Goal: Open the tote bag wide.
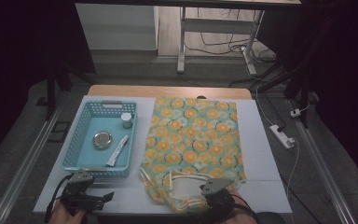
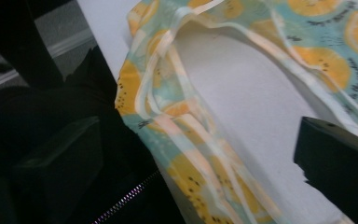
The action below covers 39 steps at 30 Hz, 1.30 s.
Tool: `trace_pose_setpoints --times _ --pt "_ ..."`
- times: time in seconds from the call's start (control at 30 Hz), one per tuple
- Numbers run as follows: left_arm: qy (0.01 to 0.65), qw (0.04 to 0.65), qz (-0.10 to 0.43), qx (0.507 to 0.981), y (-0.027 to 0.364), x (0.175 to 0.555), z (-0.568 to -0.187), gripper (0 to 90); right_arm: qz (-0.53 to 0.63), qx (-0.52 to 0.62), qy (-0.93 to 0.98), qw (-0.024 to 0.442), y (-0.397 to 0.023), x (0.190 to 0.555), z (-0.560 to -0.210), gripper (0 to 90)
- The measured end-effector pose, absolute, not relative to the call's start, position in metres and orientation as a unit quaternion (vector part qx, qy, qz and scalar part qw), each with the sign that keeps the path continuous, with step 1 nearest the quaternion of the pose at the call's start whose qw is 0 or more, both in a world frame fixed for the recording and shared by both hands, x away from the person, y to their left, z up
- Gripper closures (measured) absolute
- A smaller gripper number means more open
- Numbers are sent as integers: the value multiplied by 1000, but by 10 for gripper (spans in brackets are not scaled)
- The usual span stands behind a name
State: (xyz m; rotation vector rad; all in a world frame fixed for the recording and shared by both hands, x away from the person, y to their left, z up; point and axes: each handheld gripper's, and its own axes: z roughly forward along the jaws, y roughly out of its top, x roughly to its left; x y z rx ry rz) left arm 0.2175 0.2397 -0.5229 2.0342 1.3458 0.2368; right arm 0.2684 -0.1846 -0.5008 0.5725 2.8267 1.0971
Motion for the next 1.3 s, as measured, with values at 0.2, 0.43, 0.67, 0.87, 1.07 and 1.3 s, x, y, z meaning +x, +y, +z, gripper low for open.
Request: trace_pose_setpoints --times 0.2,0.43,0.67,0.87,1.07,1.3 --pt "516 338 90 782 240 218 -523 33 338 152 928 27 -181 266 -502 352" --pt "517 336 89 782 240 218 -523 37 341 139 929 28 -182 270 -493 756" --pt "518 337 88 781 240 219 -523 43 368 156 916 27 -189 282 -478 897" --pt "519 338 87 780 240 219 -523 46 366 170 915 13 -191 304 -476 897" --pt "519 339 86 779 241 219 -523 53 367 174 914 21 -191 322 -470 897" --pt "520 340 85 779 241 219 -523 59 374 175 910 23 -192 337 -466 897"
